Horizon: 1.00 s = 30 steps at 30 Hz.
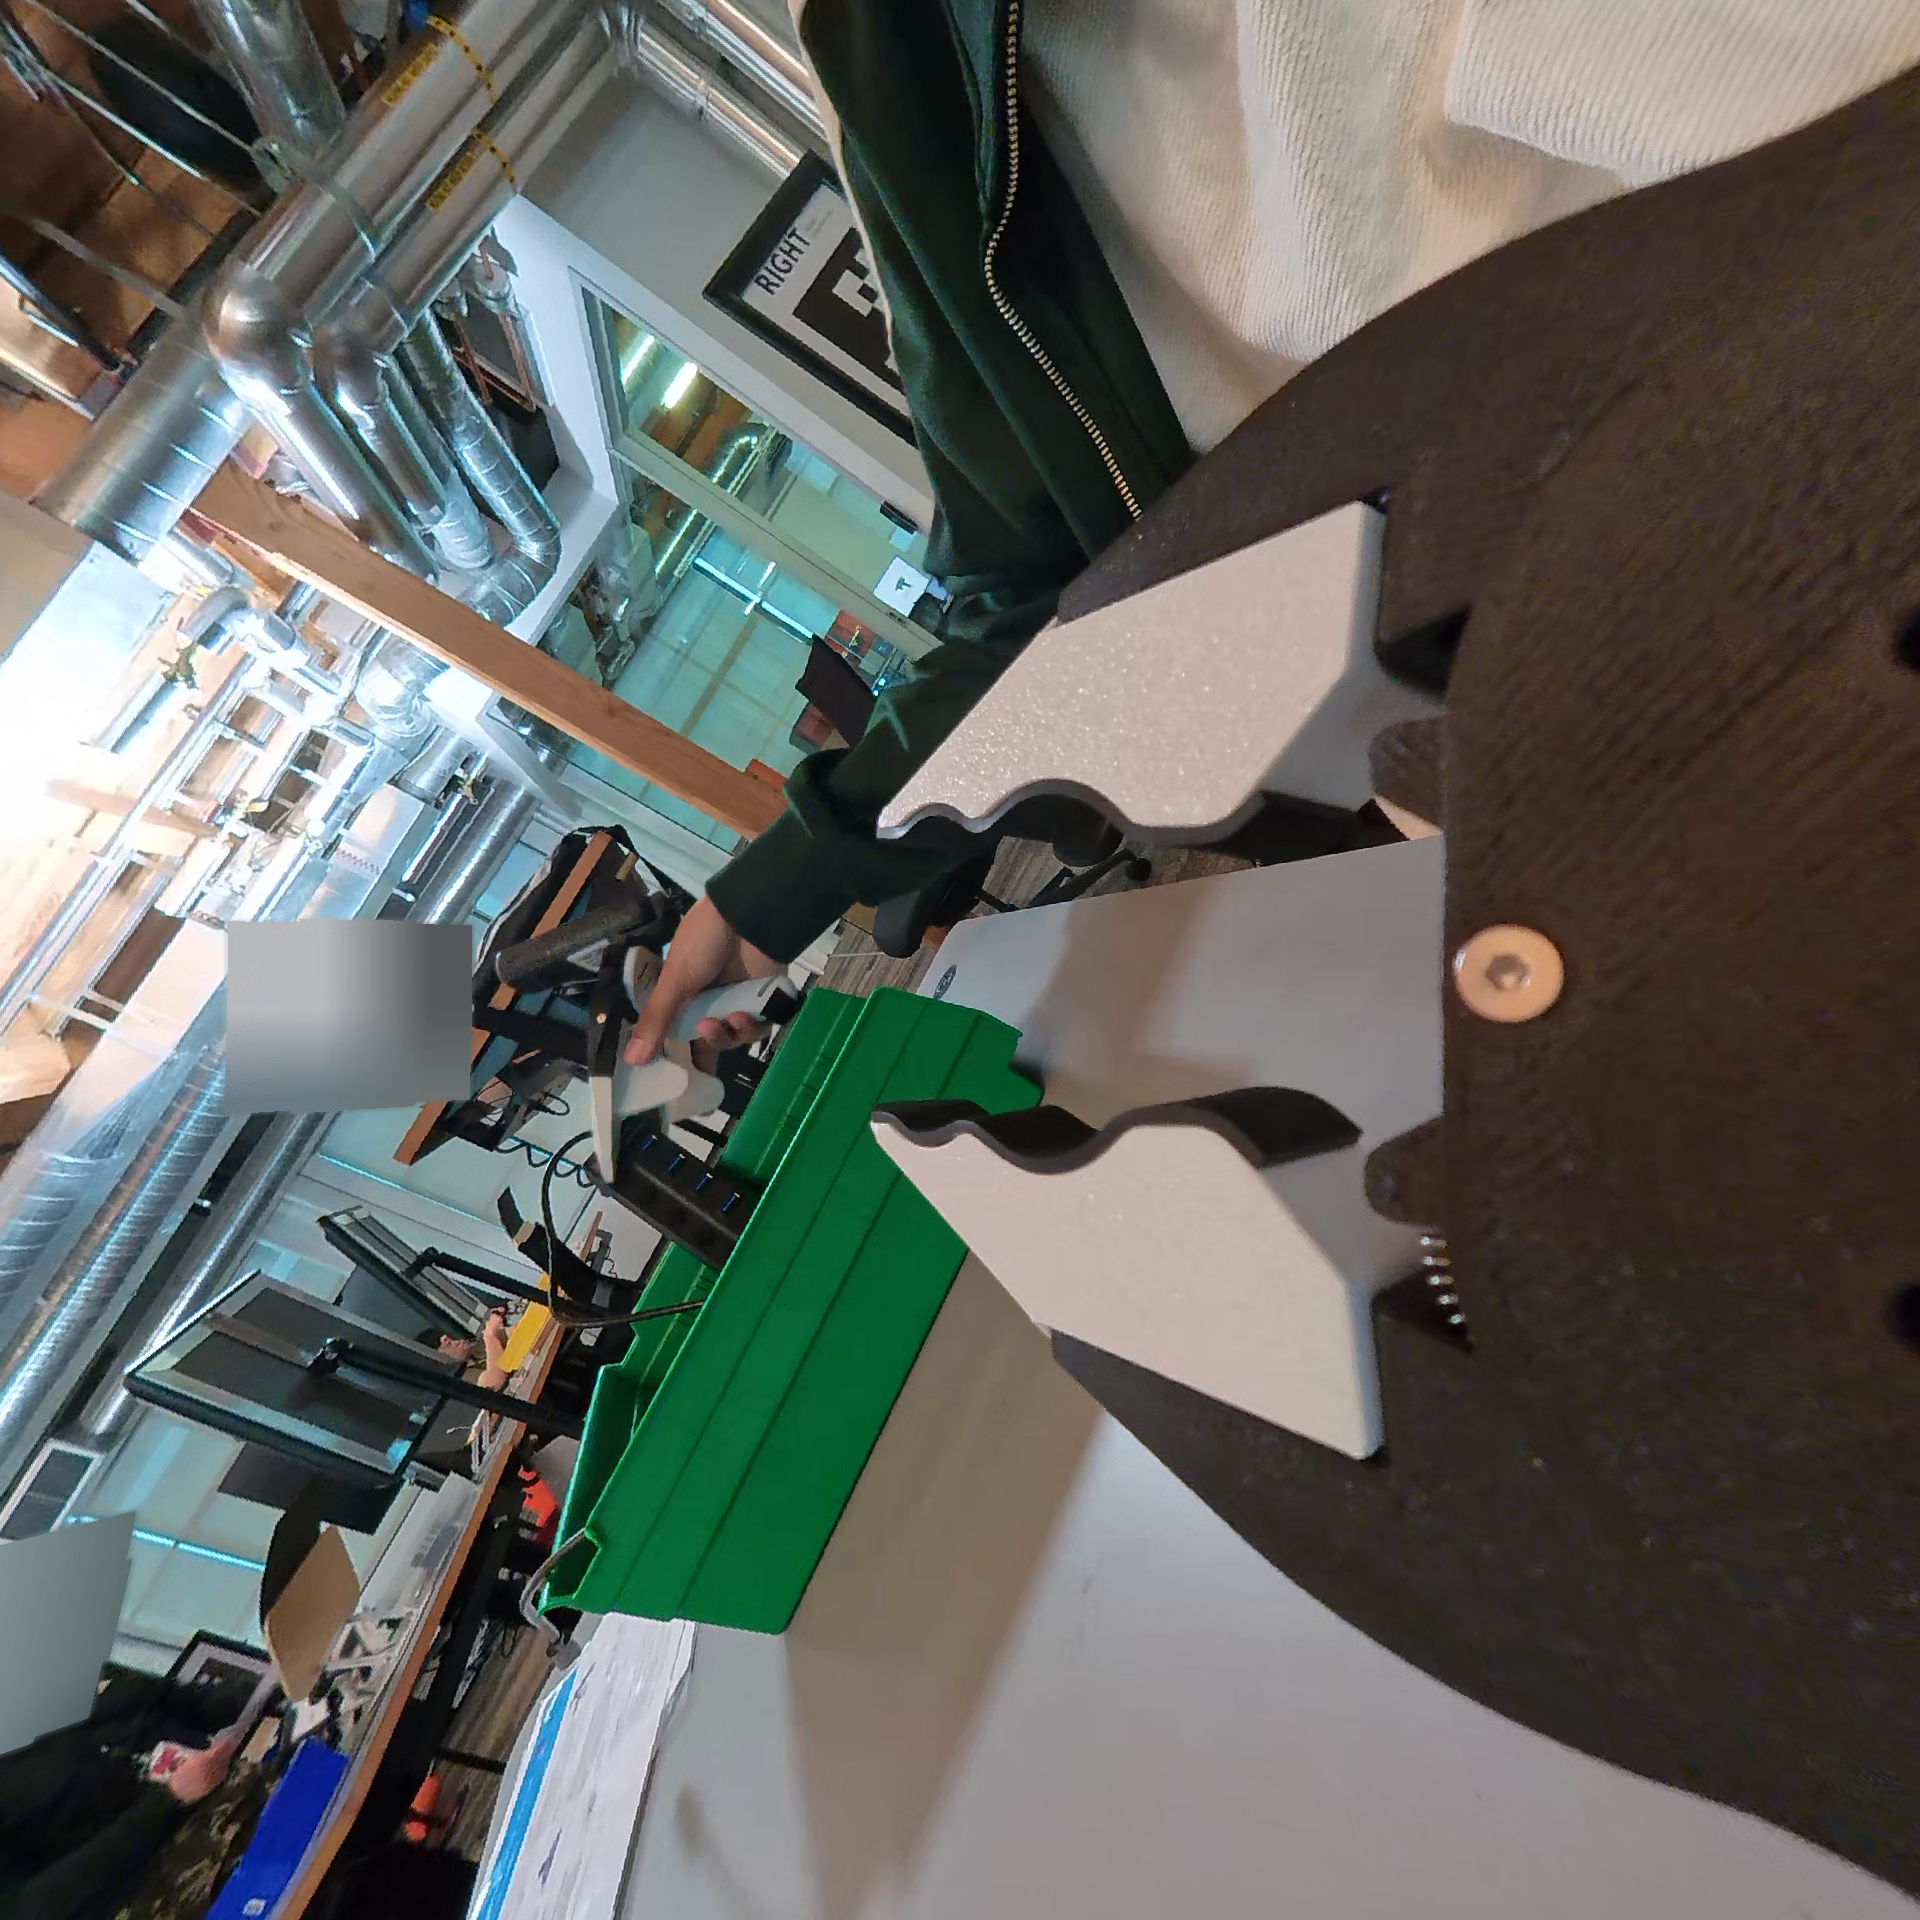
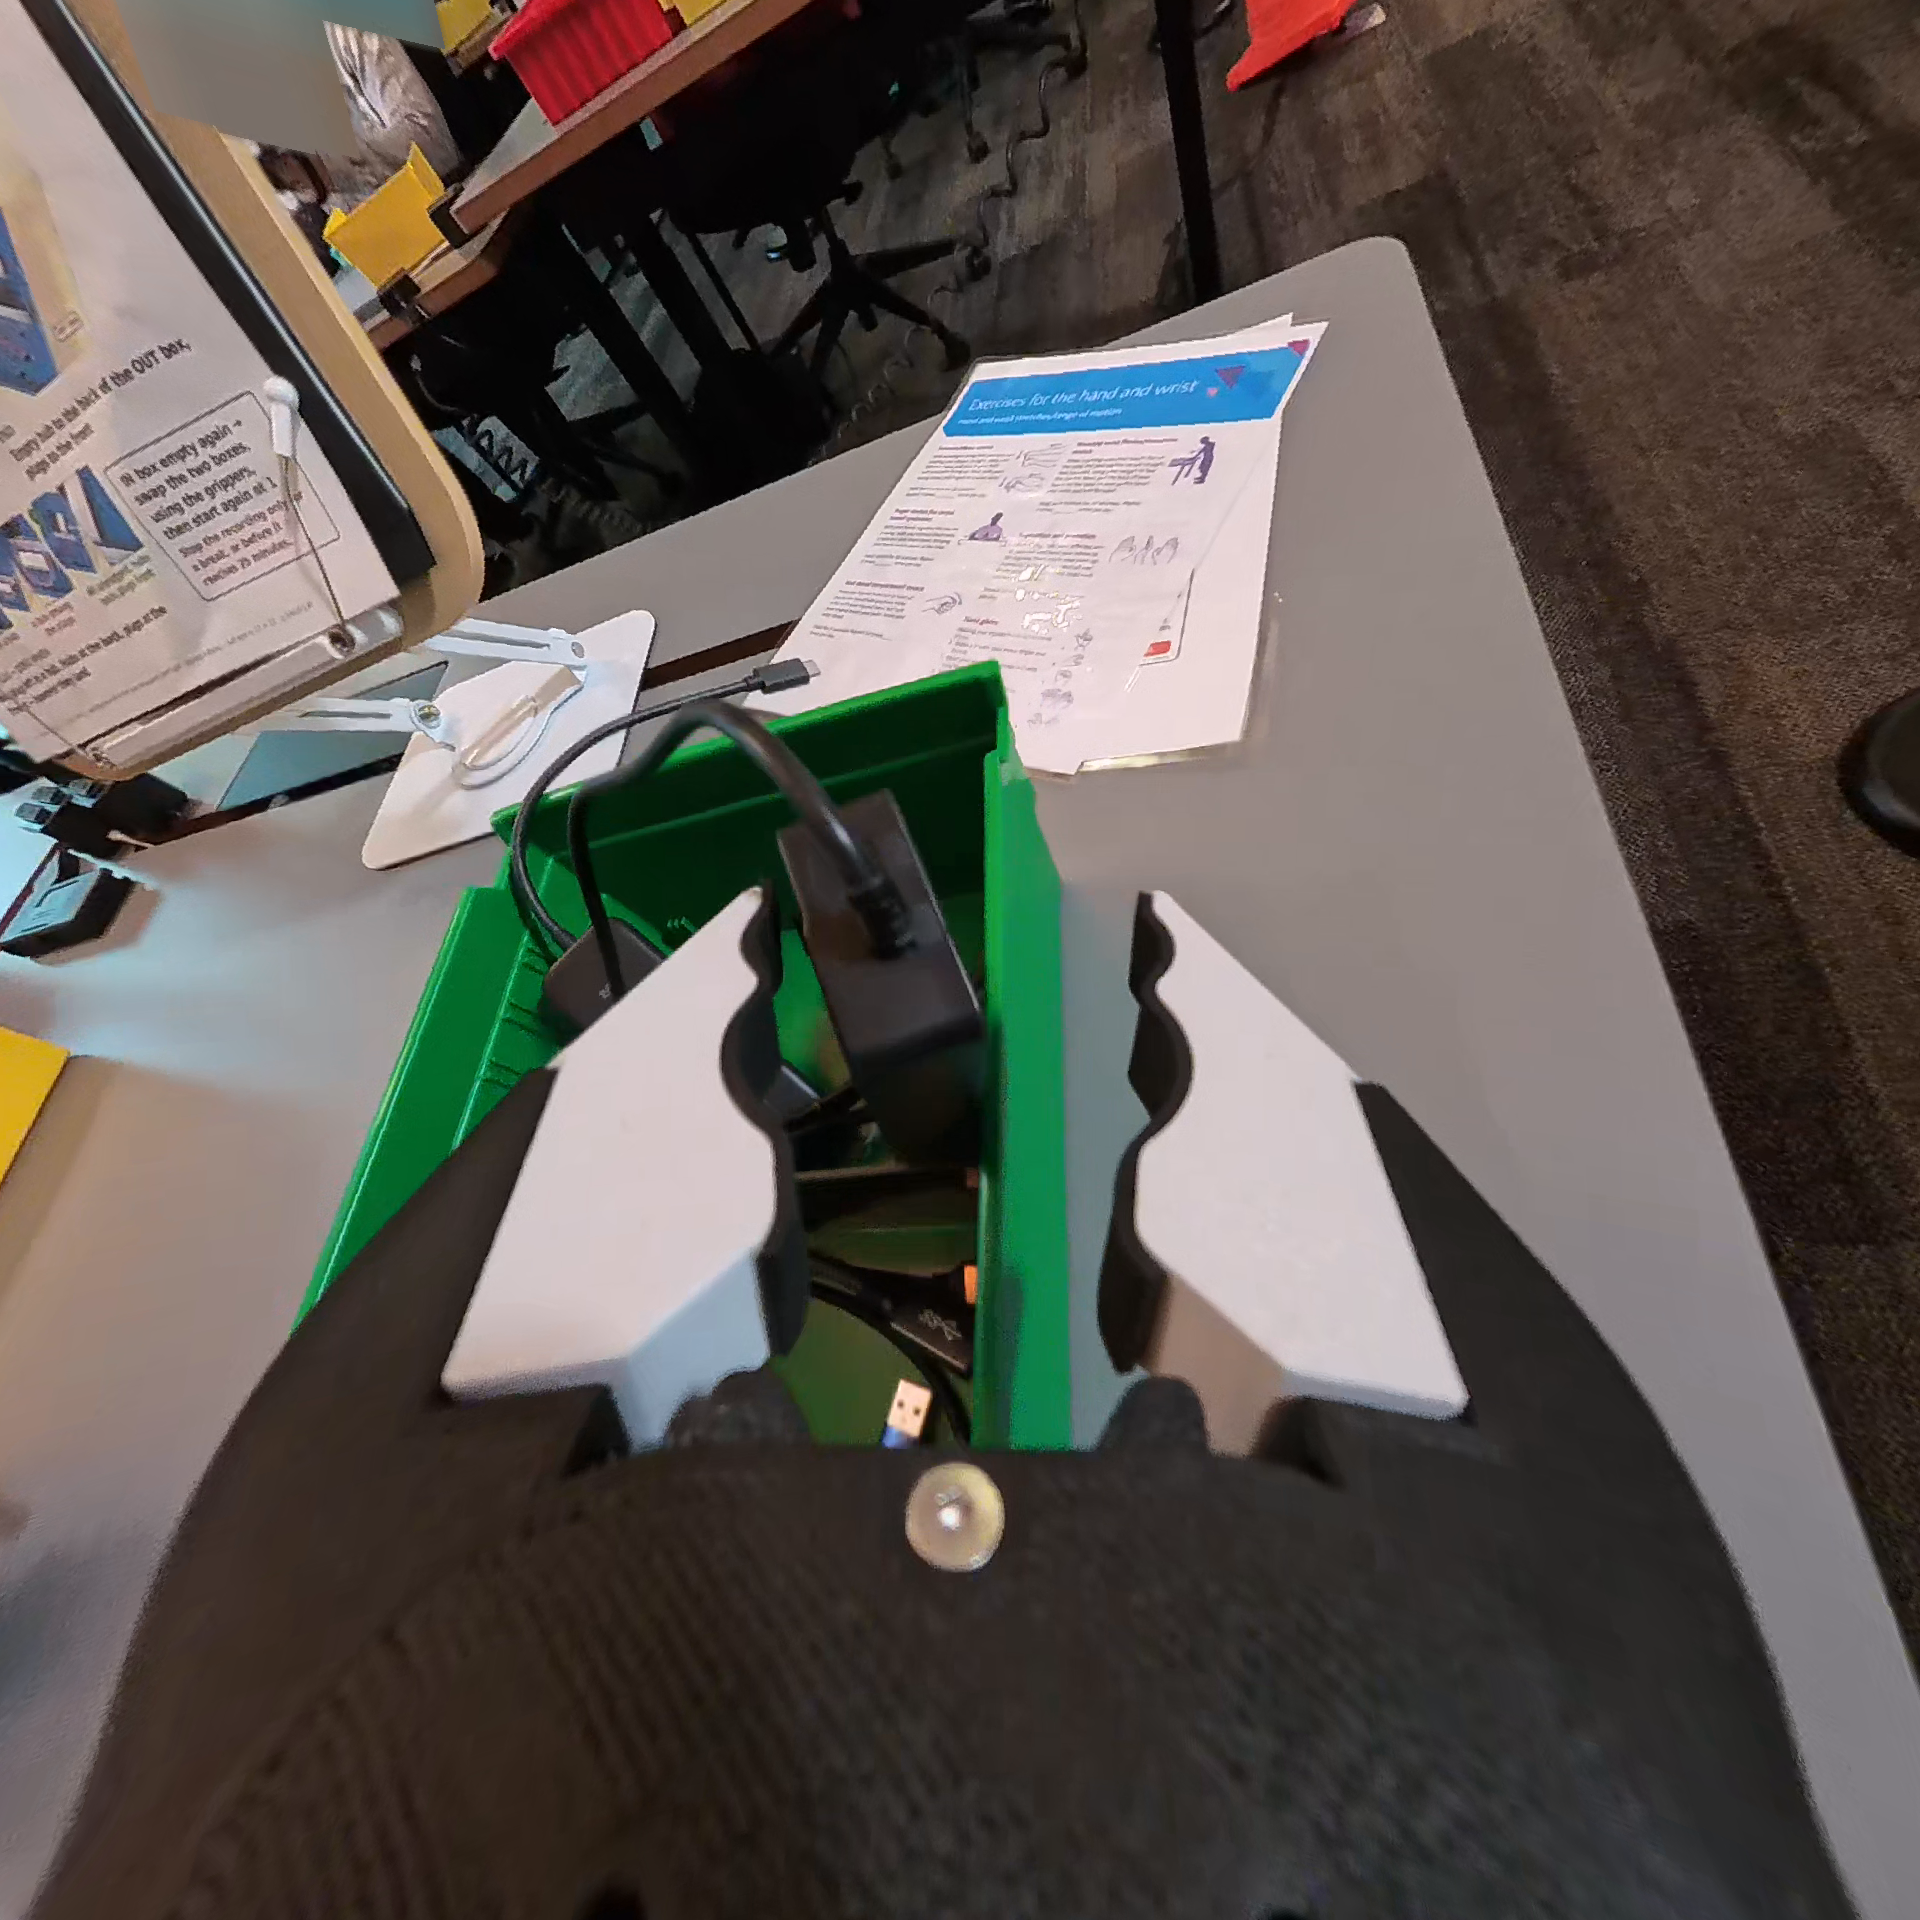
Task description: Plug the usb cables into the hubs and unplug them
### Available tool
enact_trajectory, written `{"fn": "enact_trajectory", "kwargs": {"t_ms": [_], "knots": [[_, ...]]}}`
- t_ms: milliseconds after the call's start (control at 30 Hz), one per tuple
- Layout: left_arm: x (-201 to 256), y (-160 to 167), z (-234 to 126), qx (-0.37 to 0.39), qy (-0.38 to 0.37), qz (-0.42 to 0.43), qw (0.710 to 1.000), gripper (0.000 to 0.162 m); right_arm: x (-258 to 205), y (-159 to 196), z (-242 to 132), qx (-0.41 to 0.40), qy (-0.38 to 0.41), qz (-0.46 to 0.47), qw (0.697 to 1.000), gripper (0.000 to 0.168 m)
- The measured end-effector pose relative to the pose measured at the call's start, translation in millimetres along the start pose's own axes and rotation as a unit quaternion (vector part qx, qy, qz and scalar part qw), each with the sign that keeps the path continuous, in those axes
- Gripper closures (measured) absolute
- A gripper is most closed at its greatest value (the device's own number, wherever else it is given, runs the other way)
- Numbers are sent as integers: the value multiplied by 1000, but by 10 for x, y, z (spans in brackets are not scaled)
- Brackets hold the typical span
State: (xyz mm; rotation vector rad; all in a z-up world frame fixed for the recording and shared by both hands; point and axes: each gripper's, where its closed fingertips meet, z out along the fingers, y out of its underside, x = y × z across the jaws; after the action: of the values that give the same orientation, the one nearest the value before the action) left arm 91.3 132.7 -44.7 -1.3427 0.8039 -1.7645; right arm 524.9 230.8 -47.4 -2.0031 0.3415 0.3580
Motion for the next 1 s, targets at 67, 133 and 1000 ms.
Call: {"fn": "enact_trajectory", "kwargs": {"t_ms": [67, 133, 1000], "knots": [[-4, 3, 0, 0, -1, -1, 1000, 115, 4, -3, -108, 17, -1, -3, 1000, 100], [-9, 2, 3, 0, -1, -2, 1000, 115, -21, -49, -219, 48, -5, -11, 999, 101], [-246, 26, -53, -4, -48, -15, 999, 116, 1, 776, -837, 183, 147, -128, 964, 101]]}}
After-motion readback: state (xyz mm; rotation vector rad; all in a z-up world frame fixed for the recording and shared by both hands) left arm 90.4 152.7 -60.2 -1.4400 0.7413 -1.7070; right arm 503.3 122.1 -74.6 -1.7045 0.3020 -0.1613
